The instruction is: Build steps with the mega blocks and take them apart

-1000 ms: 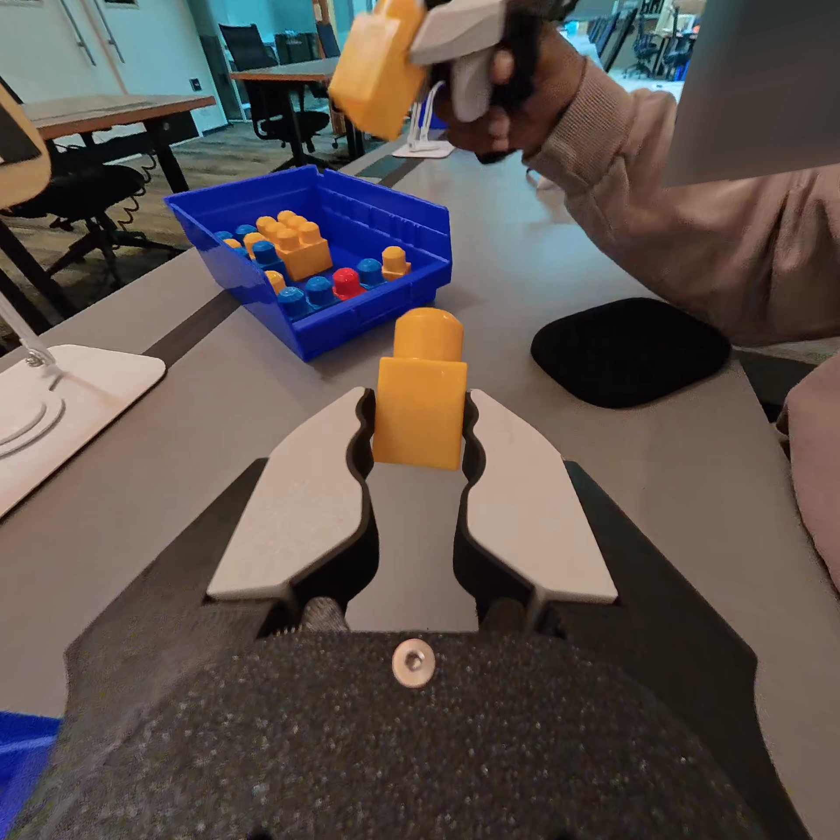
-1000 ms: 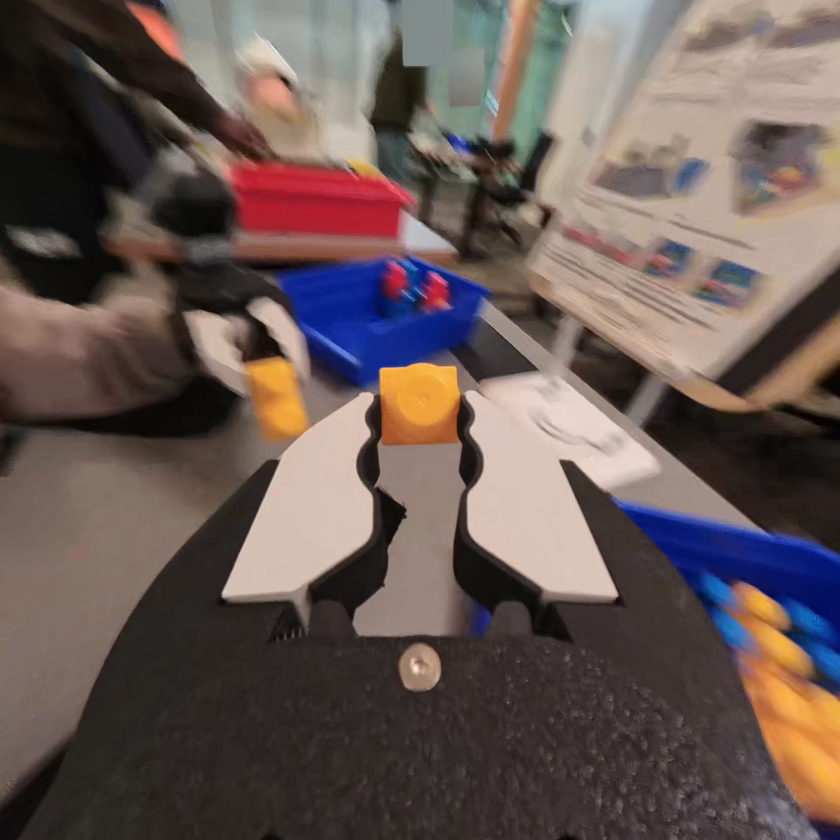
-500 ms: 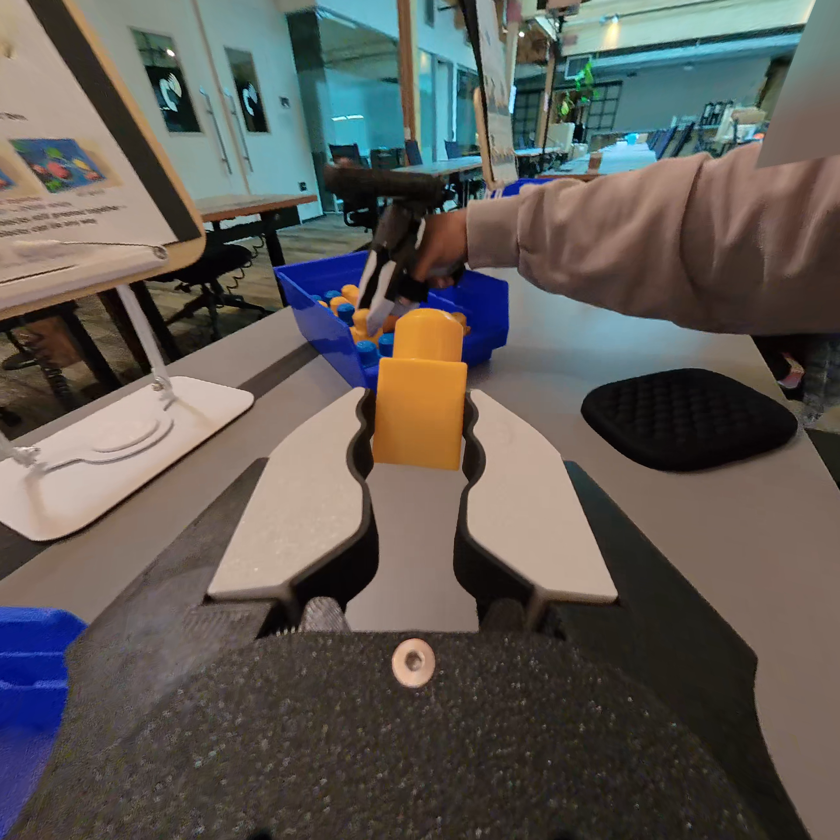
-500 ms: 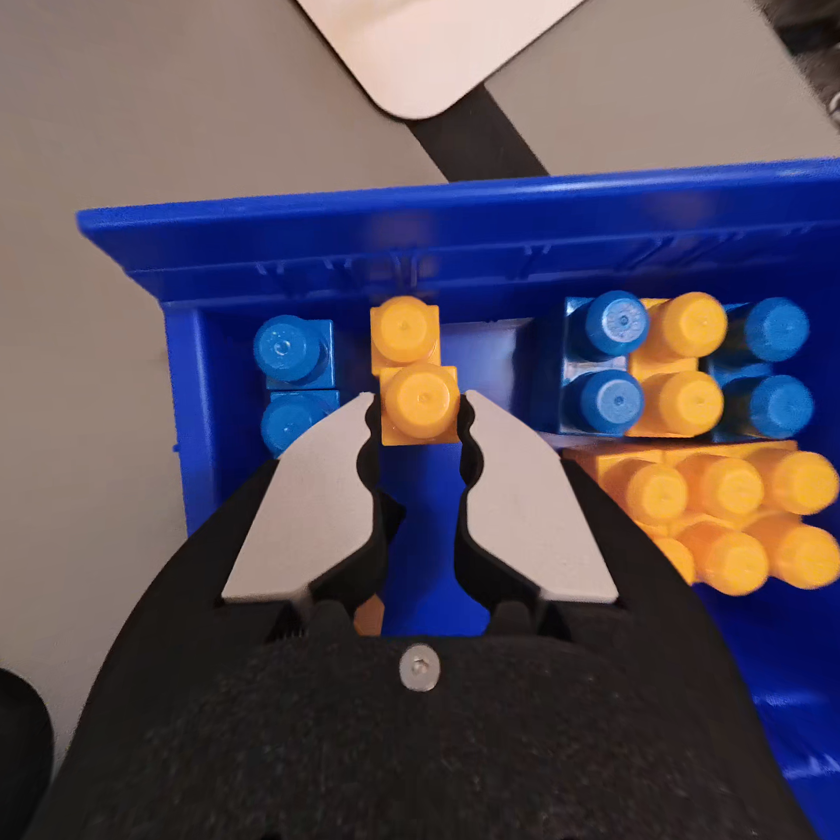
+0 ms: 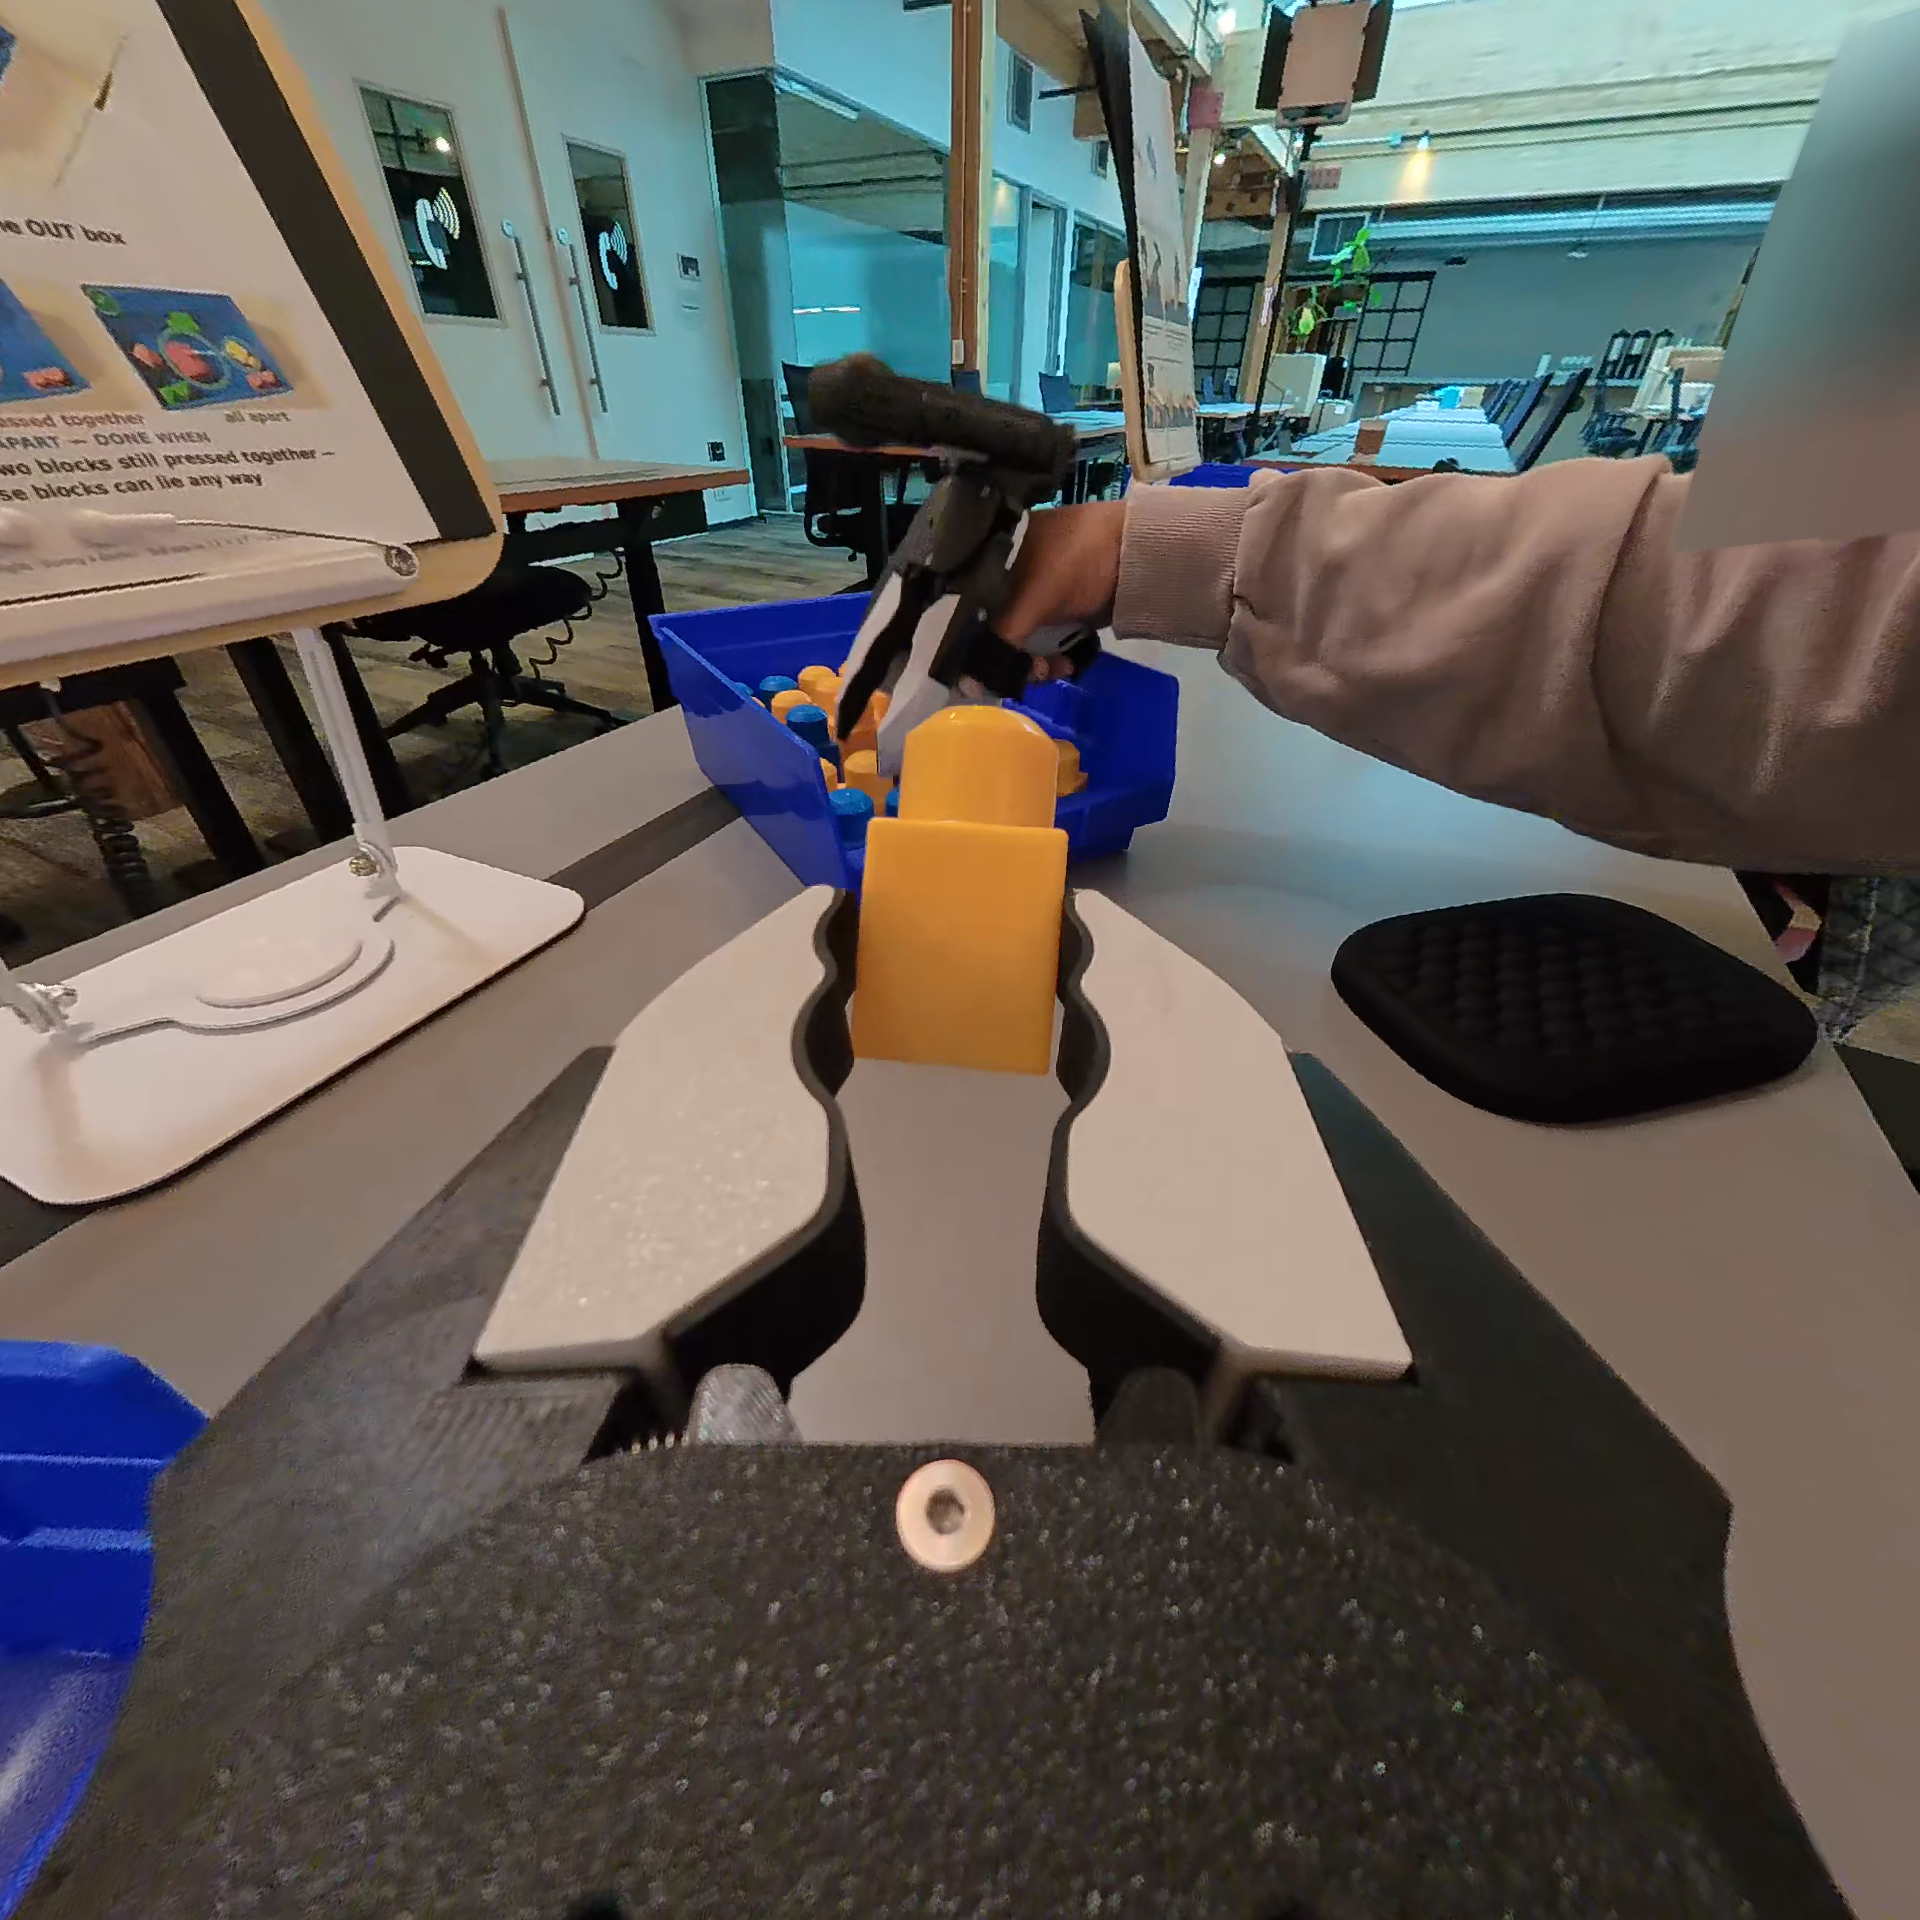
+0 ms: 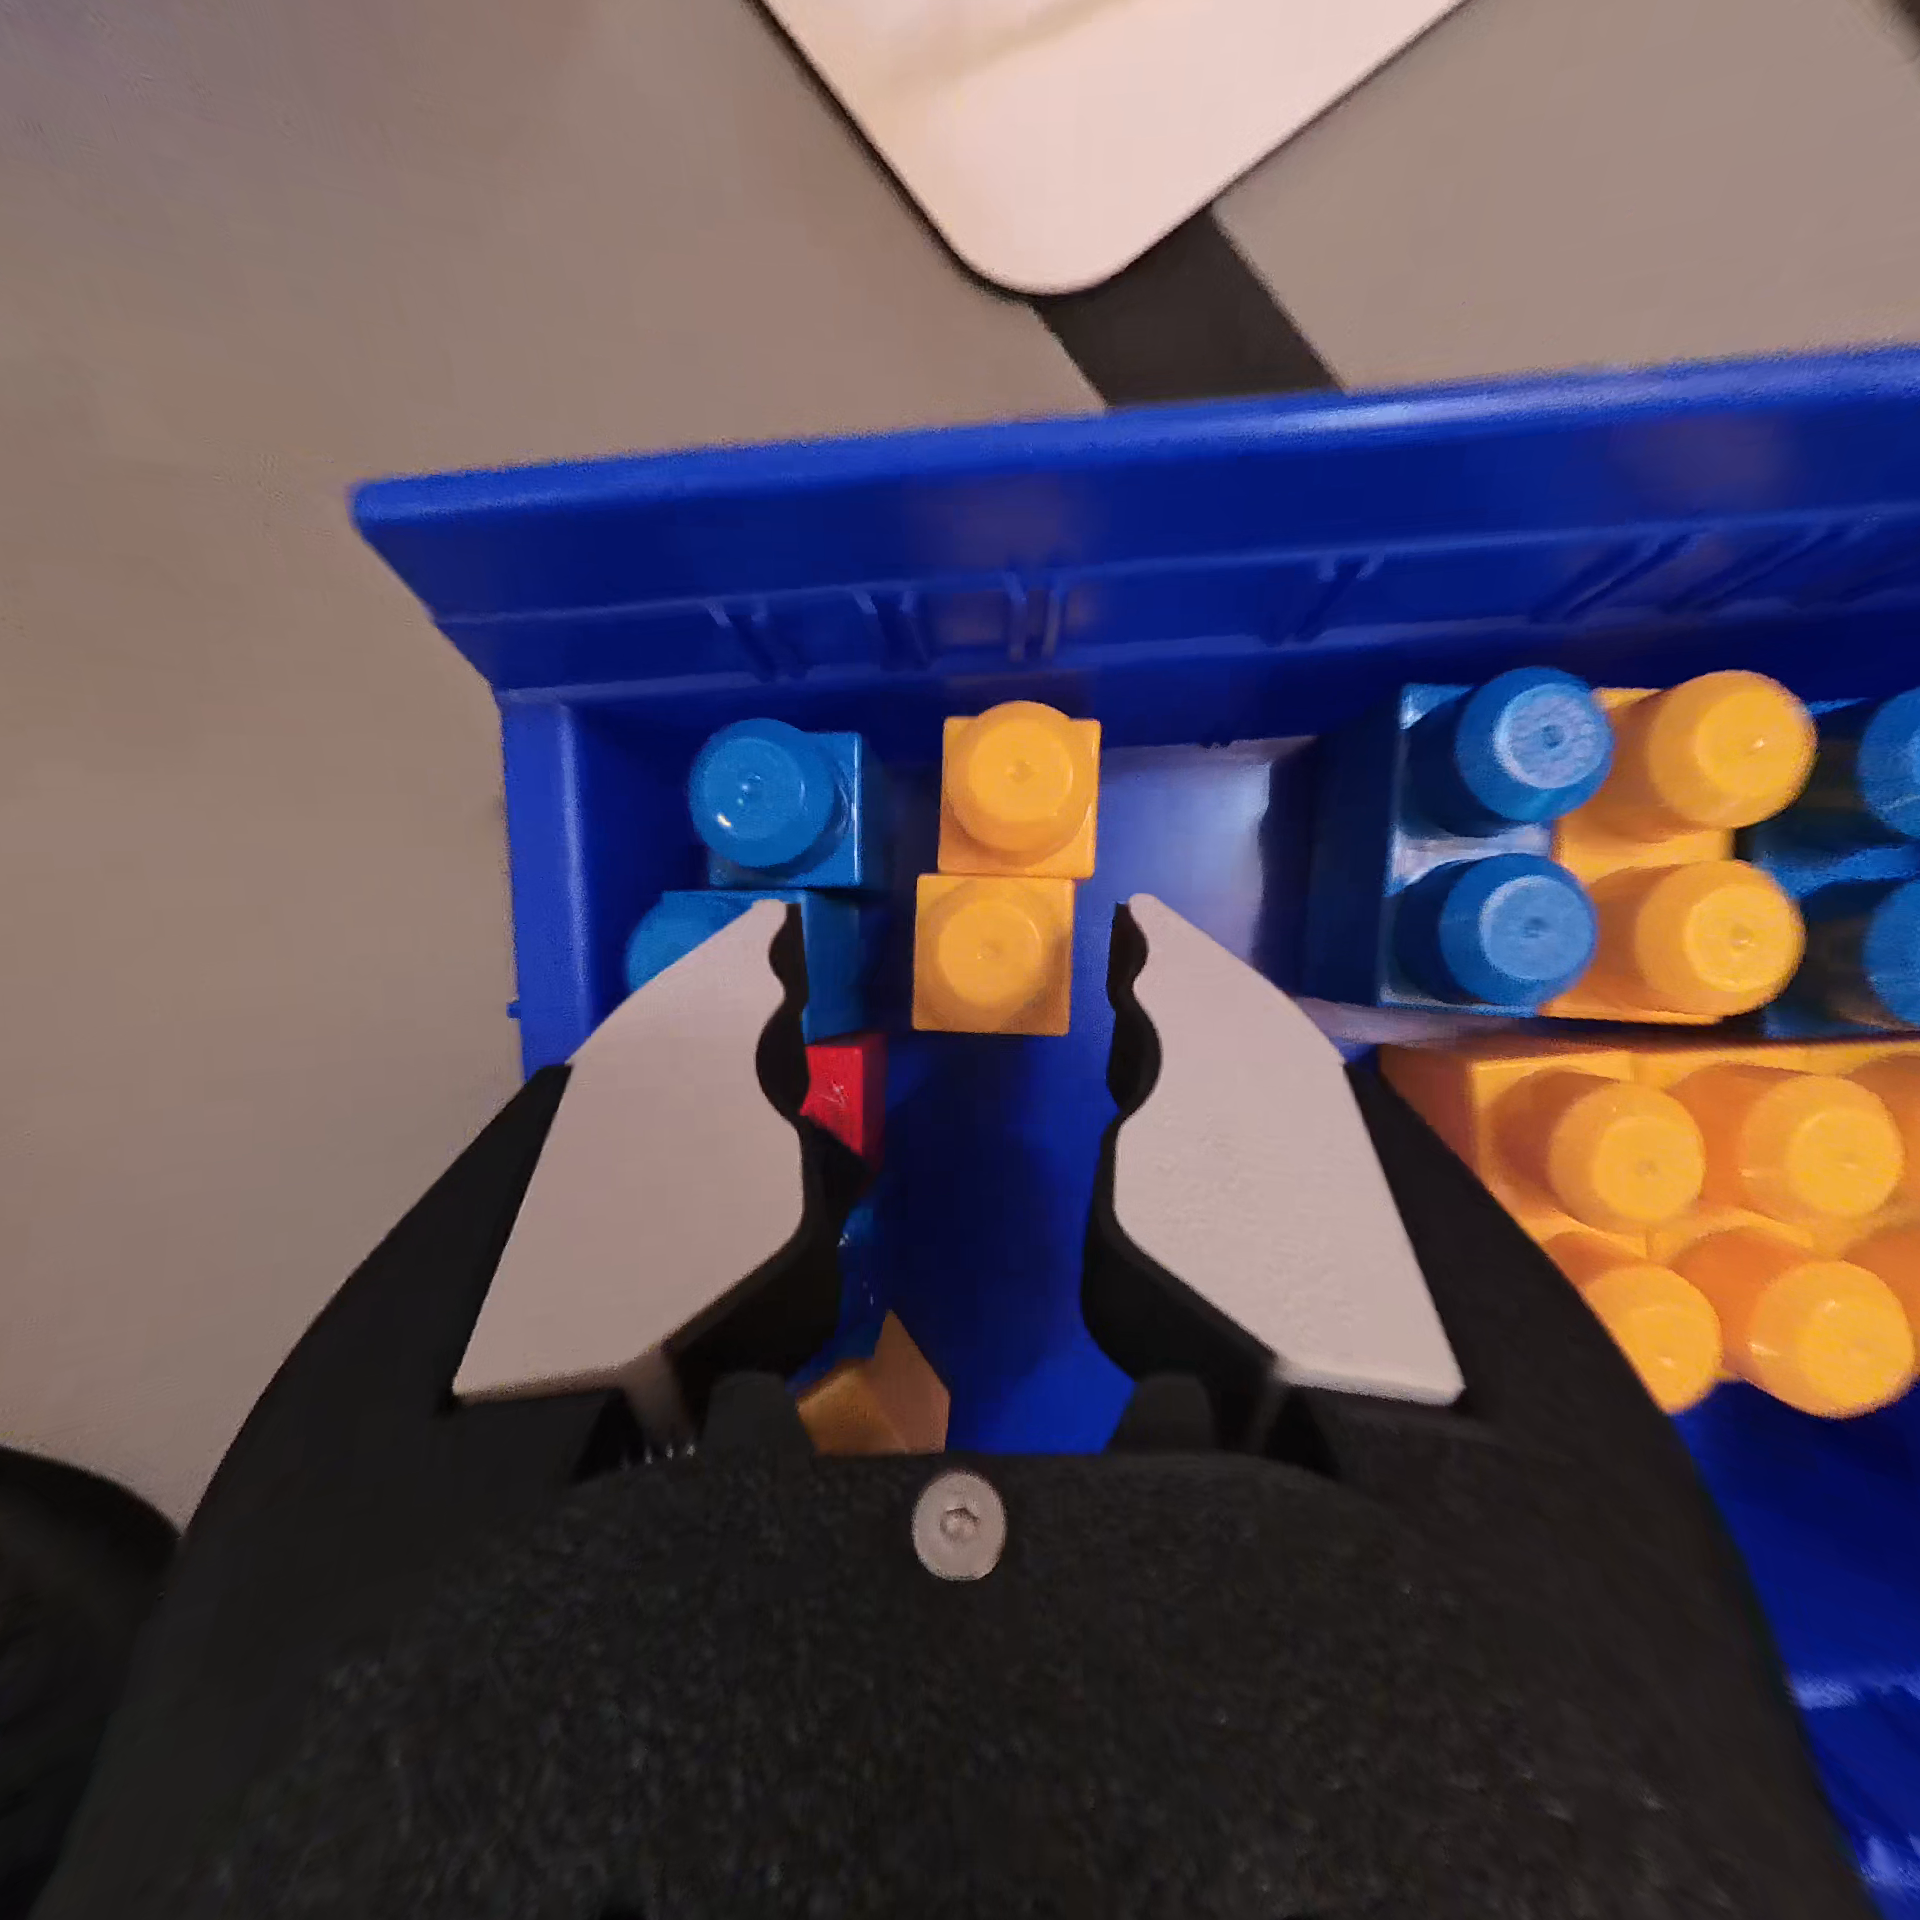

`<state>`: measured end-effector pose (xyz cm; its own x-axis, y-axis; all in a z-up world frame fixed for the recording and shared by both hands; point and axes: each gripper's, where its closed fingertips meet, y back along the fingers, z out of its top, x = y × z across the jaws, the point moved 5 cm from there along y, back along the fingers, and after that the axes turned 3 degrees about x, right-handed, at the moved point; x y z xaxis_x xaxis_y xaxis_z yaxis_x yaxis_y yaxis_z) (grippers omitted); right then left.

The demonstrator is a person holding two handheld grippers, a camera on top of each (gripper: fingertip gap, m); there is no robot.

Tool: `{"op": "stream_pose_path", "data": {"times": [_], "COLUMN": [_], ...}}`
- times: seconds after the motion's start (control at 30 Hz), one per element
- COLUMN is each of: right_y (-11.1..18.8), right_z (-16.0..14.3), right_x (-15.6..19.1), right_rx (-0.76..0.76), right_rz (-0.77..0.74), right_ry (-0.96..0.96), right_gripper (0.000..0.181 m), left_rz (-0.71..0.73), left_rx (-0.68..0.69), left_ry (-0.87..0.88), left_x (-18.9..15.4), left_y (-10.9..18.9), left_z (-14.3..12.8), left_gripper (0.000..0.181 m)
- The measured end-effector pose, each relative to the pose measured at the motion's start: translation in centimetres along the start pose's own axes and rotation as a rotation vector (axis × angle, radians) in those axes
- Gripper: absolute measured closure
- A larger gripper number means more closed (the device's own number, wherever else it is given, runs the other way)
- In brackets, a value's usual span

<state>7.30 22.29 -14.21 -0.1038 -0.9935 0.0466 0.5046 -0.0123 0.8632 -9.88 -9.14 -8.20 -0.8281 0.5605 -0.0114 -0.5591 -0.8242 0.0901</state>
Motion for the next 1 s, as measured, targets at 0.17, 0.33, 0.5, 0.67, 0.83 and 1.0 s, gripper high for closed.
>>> {"op": "stream_pose_path", "data": {"times": [0.17,0.33,0.5,0.67,0.83,1.0], "right_y": [4.8,6.6,5.0,3.2,4.5,5.4], "right_z": [2.7,5.2,5.7,5.6,6.2,6.7], "right_x": [3.4,14.2,23.2,25.9,25.9,26.9], "right_rx": [-0.201,-0.382,-0.383,-0.31,-0.344,-0.369], "right_rz": [-0.043,0.222,0.429,0.449,0.498,0.529], "right_ry": [0.12,0.364,0.563,0.652,0.635,0.662], "right_gripper": [0.125,0.126,0.126,0.147,0.13,0.126], "left_rz": [-0.047,-0.108,-0.17,-0.175,-0.163,-0.174], "left_rx": [-0.028,-0.08,-0.088,-0.121,-0.122,-0.092], "left_ry": [0.026,0.012,0.014,0.02,0.012,-0.011], "left_x": [-0.5,-2.0,-3.2,-3.1,-2.8,-3.4], "left_y": [-0.1,-0.4,-0.8,-0.2,0.1,-0.3], "left_z": [0.2,0.8,0.7,1.2,1.3,0.9], "left_gripper": [0.144,0.144,0.144,0.144,0.144,0.144]}}
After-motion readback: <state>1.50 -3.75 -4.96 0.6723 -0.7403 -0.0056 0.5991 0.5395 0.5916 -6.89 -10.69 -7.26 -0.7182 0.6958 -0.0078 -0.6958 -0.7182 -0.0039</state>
